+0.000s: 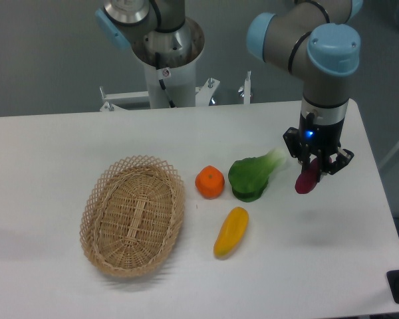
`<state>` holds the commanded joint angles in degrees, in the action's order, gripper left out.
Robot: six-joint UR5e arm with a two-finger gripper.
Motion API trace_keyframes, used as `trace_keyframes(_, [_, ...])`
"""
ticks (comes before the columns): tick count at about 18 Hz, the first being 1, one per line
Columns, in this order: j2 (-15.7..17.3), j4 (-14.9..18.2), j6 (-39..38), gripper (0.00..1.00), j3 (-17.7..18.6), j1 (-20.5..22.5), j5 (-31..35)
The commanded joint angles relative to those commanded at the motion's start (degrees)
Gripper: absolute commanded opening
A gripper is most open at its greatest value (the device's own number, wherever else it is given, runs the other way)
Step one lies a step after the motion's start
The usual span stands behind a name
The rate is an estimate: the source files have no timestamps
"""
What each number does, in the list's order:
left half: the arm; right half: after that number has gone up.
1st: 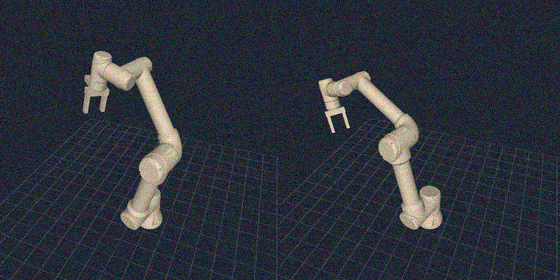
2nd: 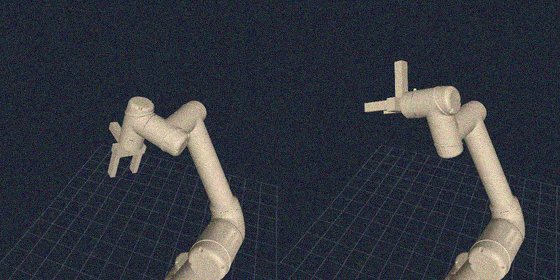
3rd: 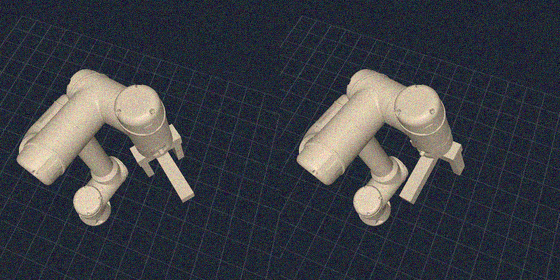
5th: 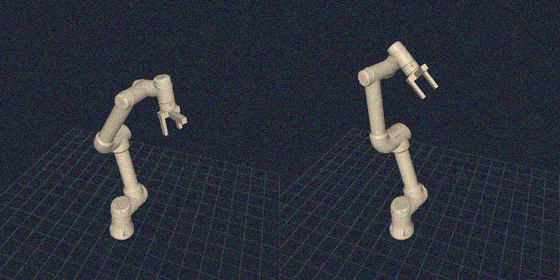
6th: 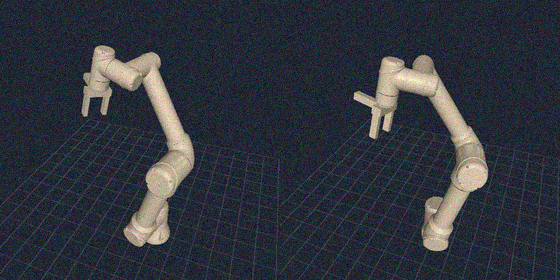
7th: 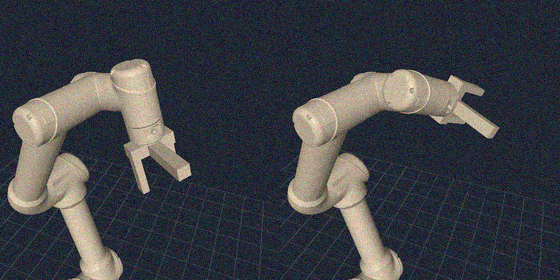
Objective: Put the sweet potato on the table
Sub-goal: 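Hold the purple sweet potato in the gripper above the table, then move the held sweet potato down beside the yellow fruit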
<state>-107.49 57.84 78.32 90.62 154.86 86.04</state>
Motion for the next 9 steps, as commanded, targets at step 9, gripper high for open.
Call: trace_keyframes(9, [-6.9, -13.1, -10.5, 0.37, 0.6, -3.2, 0.3])
